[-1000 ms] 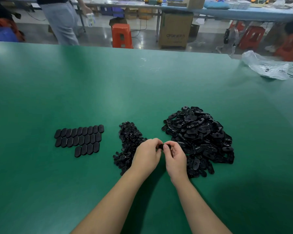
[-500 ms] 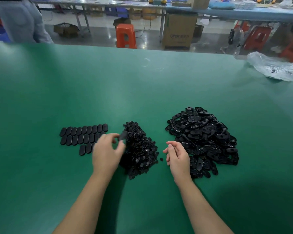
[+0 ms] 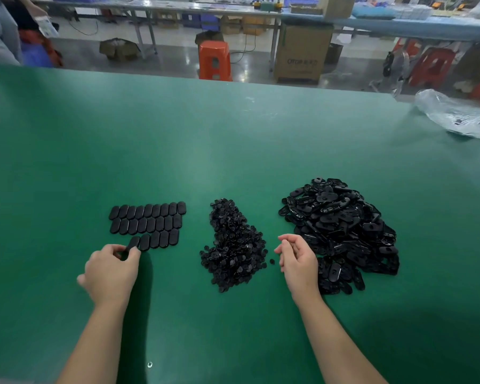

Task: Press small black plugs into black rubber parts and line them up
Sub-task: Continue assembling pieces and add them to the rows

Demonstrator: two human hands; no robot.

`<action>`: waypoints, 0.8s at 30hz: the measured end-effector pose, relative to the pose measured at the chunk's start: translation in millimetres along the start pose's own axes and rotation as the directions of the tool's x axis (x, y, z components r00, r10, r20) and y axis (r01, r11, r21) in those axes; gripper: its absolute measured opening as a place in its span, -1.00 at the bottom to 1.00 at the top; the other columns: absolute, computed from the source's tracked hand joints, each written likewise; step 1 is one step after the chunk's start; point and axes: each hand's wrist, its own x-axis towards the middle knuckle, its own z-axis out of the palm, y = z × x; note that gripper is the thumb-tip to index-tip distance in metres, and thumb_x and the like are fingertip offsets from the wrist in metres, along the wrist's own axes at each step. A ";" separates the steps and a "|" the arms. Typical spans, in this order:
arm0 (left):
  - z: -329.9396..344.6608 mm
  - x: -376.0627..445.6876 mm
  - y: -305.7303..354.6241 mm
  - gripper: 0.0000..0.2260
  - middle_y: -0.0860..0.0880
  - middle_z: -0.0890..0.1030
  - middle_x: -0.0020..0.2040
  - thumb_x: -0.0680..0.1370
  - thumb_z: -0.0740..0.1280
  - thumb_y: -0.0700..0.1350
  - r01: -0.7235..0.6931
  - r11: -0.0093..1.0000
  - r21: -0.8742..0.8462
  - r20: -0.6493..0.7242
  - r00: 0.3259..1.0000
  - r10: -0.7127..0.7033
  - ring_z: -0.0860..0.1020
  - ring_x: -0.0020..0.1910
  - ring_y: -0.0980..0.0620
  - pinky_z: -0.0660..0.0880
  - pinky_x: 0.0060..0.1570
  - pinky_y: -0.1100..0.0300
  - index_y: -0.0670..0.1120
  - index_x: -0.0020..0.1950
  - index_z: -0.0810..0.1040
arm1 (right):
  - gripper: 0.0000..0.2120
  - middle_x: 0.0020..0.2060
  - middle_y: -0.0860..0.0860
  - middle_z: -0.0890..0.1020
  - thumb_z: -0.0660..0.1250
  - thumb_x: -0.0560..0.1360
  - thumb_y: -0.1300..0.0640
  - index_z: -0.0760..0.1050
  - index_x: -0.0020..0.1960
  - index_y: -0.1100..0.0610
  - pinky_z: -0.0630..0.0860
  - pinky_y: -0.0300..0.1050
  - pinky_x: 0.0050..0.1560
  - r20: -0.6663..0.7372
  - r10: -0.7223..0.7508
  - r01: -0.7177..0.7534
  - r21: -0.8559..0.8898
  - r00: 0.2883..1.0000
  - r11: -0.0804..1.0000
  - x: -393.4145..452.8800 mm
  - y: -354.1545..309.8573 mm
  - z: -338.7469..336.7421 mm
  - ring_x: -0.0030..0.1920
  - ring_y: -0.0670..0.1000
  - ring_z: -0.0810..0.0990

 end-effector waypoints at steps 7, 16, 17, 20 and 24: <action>4.7 -9.0 -0.4 -0.78 -0.07 0.53 -0.23 0.58 0.30 -0.01 -0.116 0.986 -0.116 -0.049 0.993 0.111 0.48 -0.26 -0.14 0.42 -0.23 0.04 -0.07 -0.24 0.50 | -0.84 -0.27 -0.05 0.65 0.25 0.65 0.18 0.57 0.01 -0.01 0.43 -0.01 -0.32 -0.004 0.001 -0.001 -0.017 1.000 1.000 1.0 2.3 0.6 -0.38 -0.04 0.45; 9.6 -14.1 8.6 -0.74 0.00 0.46 -0.31 0.58 0.31 -0.01 -0.294 0.955 0.046 -0.001 0.956 0.295 0.45 -0.27 -0.09 0.47 -0.19 0.02 -0.04 -0.29 0.54 | -0.84 -0.27 -0.04 0.66 0.25 0.66 0.18 0.57 0.01 0.00 0.43 -0.01 -0.32 -0.002 -0.009 0.009 -0.034 1.000 0.999 1.4 1.8 1.1 -0.38 -0.04 0.46; 10.6 -13.0 10.4 -0.75 -0.01 0.47 -0.30 0.59 0.31 -0.02 -0.297 0.953 0.053 -0.002 0.955 0.298 0.46 -0.26 -0.10 0.46 -0.15 0.00 -0.06 -0.28 0.55 | -0.84 -0.27 -0.04 0.66 0.25 0.65 0.18 0.57 0.00 0.00 0.42 -0.01 -0.33 -0.002 -0.011 0.011 -0.033 1.000 0.999 1.3 1.5 1.1 -0.38 -0.04 0.46; 12.4 -13.2 16.0 -0.77 -0.05 0.49 -0.28 0.58 0.33 -0.08 -0.308 0.951 0.040 -0.046 0.950 0.310 0.45 -0.27 -0.15 0.45 -0.15 -0.02 -0.12 -0.26 0.57 | -0.83 -0.28 -0.05 0.66 0.25 0.65 0.20 0.57 0.00 -0.01 0.40 -0.01 -0.34 0.000 -0.012 0.012 -0.028 1.000 1.000 0.9 1.2 1.0 -0.38 -0.03 0.45; 17.9 -22.6 28.5 -0.77 0.05 0.46 -0.29 0.58 0.34 -0.13 -0.399 0.912 -0.098 -0.050 0.917 0.396 0.43 -0.37 0.00 0.32 -0.39 0.14 -0.05 -0.28 0.50 | -0.83 -0.28 -0.06 0.66 0.25 0.65 0.19 0.57 -0.01 -0.02 0.39 -0.02 -0.35 -0.001 -0.012 0.012 -0.043 1.000 0.999 1.4 2.3 1.6 -0.38 -0.02 0.44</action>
